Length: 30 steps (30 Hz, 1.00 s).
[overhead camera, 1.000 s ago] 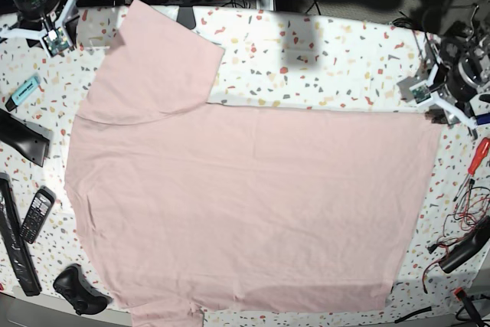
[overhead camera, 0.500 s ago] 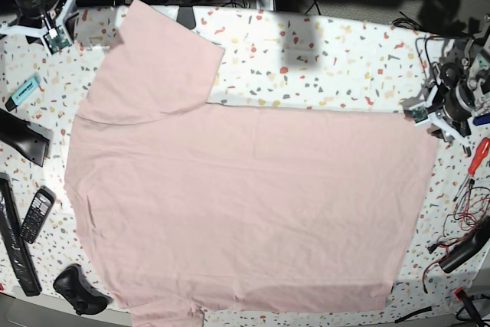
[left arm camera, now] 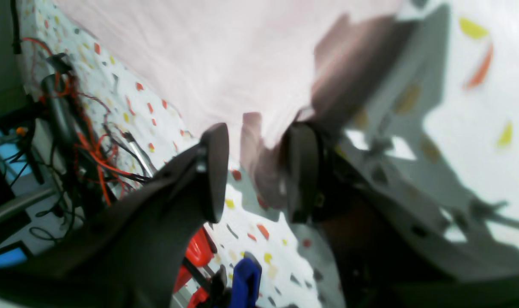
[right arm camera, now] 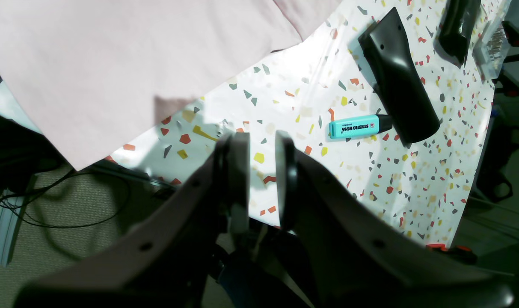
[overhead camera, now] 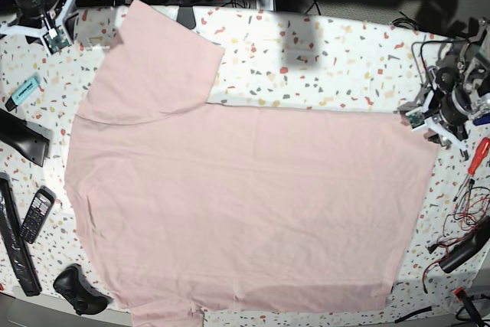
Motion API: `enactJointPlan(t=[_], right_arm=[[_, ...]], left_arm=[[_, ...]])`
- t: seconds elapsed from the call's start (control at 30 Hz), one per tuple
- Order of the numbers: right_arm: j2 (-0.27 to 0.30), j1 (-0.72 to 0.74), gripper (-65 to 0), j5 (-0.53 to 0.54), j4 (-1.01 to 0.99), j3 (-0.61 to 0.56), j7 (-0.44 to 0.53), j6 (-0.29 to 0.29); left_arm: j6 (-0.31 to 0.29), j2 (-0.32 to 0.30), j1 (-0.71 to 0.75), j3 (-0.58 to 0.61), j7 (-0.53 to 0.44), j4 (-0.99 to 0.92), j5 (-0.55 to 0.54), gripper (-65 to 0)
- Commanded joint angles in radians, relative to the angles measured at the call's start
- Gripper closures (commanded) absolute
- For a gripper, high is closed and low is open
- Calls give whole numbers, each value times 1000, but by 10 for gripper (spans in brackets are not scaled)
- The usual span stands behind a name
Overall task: Fold the T-shirt properly
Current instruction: 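Move both grippers down toward the shirt's shoulder and hem corners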
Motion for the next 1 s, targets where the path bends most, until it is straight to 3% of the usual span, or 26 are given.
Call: enactJointPlan(t=[0.0,0.2,0.37,0.5,0.7,0.97], right_arm=[[11,-8,-107,-5,17,8,14,-6],[11,-8,-107,-5,17,8,14,-6],[14,-8,-107,-5,17,8,15,-5],[21,-8,-115,-5,17,8,14,-5],[102,-8,-282,-5,-1,6,19,101],[248,43,-282,-127,-203,-60,96,102]], left_arm=[[0,-8,-13,-9,-4,-4,1,-215],[0,2,-13,-9,-5,-76,38,-196],[0,2,-8,-9,-16,-100,37,0],[0,2,-8,-9,-15,-100,37,0],[0,3,-7,-9,1,-100,37,0],[1,38,-7,-9,48,-100,37,0]])
